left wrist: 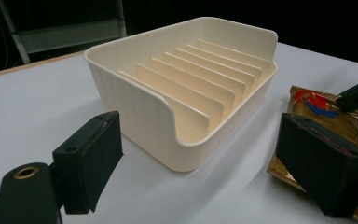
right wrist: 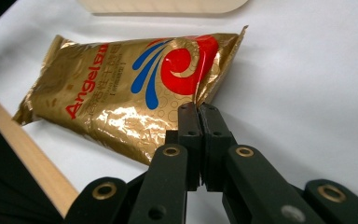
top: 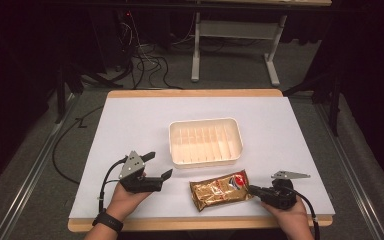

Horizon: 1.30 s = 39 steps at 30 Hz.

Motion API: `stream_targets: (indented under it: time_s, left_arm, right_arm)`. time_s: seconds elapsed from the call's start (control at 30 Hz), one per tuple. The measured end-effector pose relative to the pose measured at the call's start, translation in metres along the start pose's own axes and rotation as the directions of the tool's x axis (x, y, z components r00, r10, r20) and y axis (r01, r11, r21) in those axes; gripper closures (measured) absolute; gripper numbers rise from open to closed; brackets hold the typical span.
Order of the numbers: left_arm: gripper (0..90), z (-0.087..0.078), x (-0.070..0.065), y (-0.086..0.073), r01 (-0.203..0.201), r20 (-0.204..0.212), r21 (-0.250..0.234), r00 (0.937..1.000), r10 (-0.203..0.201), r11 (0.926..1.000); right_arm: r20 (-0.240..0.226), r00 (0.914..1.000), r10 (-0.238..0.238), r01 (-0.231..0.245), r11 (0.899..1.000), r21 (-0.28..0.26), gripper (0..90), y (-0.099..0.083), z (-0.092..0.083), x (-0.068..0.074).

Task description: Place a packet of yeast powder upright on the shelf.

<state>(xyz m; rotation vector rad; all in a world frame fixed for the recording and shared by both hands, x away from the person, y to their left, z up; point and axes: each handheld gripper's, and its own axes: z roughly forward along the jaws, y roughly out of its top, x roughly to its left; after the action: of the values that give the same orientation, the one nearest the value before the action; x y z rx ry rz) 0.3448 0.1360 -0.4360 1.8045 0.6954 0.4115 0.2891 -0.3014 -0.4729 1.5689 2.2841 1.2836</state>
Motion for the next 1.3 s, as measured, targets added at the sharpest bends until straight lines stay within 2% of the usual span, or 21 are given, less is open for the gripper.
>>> stream_targets:
  time_s: [0.2,0.23,0.27,0.3,0.37,0.43,0.47,0.53,0.73,0.77,0.97,1.03,1.13,1.17,1.3]
  left_arm:
    - [15.1,-0.004,0.001,-0.001,0.003,-0.006,-0.001,1.0000,-0.003,1.0000]
    - [15.1,-0.005,0.002,-0.002,0.003,-0.008,0.000,1.0000,-0.003,1.0000]
    - [15.1,-0.006,0.002,-0.002,0.007,-0.010,-0.003,0.9999,-0.007,1.0000]
    - [15.1,-0.007,0.003,-0.002,0.008,-0.013,-0.003,0.9999,-0.008,1.0000]
    - [15.1,-0.010,0.004,-0.003,0.012,-0.019,-0.003,0.9998,-0.012,0.9999]
    - [15.2,-0.012,0.005,-0.004,0.013,-0.024,0.000,0.9996,-0.013,0.9999]
    - [15.2,-0.014,0.005,-0.005,0.014,-0.027,-0.001,0.9995,-0.014,0.9999]
    - [15.1,-0.019,0.007,-0.007,0.022,-0.041,-0.003,0.9989,-0.022,0.9998]
    - [15.1,-0.027,0.009,-0.010,0.033,-0.062,-0.006,0.9975,-0.033,0.9994]
    - [15.2,-0.030,0.009,-0.011,0.033,-0.067,-0.004,0.9972,-0.033,0.9994]
    - [15.1,-0.034,0.010,-0.013,0.038,-0.074,-0.007,0.9965,-0.038,0.9993]
    - [15.2,-0.035,0.011,-0.013,0.041,-0.076,-0.009,0.9962,-0.041,0.9991]
    - [15.2,-0.035,0.011,-0.012,0.040,-0.075,-0.010,0.9964,-0.041,0.9991]
    - [15.2,-0.034,0.011,-0.012,0.038,-0.073,-0.009,0.9966,-0.039,0.9992]
    - [15.2,-0.033,0.010,-0.012,0.034,-0.068,-0.005,0.9971,-0.034,0.9994]
  right_arm:
    - [0.044,0.9990,-0.003,0.004,1.000,-0.026,89.9,0.004,-0.004,-0.004]
    - [0.055,0.9985,-0.004,0.006,1.000,-0.026,89.9,0.005,-0.005,-0.006]
    - [0.087,0.9962,-0.010,0.013,0.999,-0.032,89.8,0.007,-0.007,-0.011]
    - [0.087,0.9962,-0.010,0.013,0.999,-0.032,89.8,0.007,-0.007,-0.011]
    - [0.113,0.9935,-0.006,0.011,0.999,-0.043,89.7,0.010,-0.010,-0.018]
    - [0.140,0.9902,0.001,0.007,0.998,-0.058,89.7,0.013,-0.014,-0.031]
    - [0.140,0.9902,0.001,0.007,0.998,-0.058,89.7,0.013,-0.014,-0.031]
    - [0.174,0.9847,0.014,-0.003,0.998,-0.064,89.6,0.017,-0.016,-0.042]
    - [0.212,0.9766,0.034,-0.019,0.997,-0.073,89.2,0.023,-0.018,-0.058]
    - [0.222,0.9738,0.049,-0.032,0.996,-0.080,89.2,0.024,-0.018,-0.064]
    - [0.229,0.9713,0.064,-0.047,0.996,-0.079,86.6,0.026,-0.016,-0.067]
    - [0.218,0.9727,0.078,-0.056,0.993,-0.104,81.2,0.027,-0.019,-0.066]
    - [0.215,0.9725,0.089,-0.066,0.991,-0.116,77.7,0.027,-0.021,-0.066]
    - [0.200,0.9732,0.113,-0.084,0.986,-0.145,71.6,0.026,-0.023,-0.067]
    - [0.178,0.9739,0.141,-0.110,0.978,-0.175,64.6,0.025,-0.027,-0.067]
